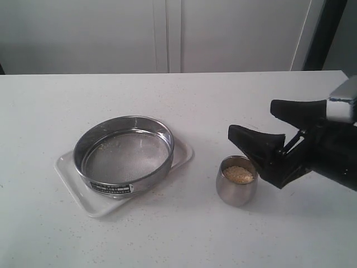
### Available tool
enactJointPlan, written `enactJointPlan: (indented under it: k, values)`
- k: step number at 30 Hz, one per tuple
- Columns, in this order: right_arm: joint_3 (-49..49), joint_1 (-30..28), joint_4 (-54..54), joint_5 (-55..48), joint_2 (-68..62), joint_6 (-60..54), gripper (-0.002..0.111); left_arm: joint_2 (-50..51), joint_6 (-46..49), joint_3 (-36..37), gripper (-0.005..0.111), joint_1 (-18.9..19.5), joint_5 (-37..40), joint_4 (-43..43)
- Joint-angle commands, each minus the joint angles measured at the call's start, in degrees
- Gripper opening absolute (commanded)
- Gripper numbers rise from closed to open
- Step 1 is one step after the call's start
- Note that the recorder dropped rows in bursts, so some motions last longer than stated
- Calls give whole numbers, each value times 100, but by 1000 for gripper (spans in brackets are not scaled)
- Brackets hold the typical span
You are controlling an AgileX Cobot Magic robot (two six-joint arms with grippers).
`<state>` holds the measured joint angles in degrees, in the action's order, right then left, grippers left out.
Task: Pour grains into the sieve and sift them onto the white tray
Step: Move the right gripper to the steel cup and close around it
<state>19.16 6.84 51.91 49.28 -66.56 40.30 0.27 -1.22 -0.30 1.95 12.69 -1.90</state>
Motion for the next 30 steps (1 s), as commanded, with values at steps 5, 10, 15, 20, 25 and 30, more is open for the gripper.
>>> enactJointPlan:
  k: [5, 10, 15, 20, 25, 30]
  values:
    - [144, 7, -52, 112, -939, -951, 89, -27, -2, 30, 0, 11, 19, -63]
    - [172, 7, -212, 356, -1451, -1331, 89, -27, -2, 30, 0, 11, 19, -63]
    - [275, 7, -212, 459, -1888, -1371, 89, -27, -2, 30, 0, 11, 19, -63]
    - [311, 7, -221, 459, -2381, -1510, 89, -27, -2, 30, 0, 11, 19, -63]
    - [311, 7, -209, 508, -2801, -1913, 89, -27, -2, 30, 0, 11, 19, -63]
    - [357, 7, -236, 509, -3228, -2315, 89, -27, -2, 30, 0, 11, 19, -63]
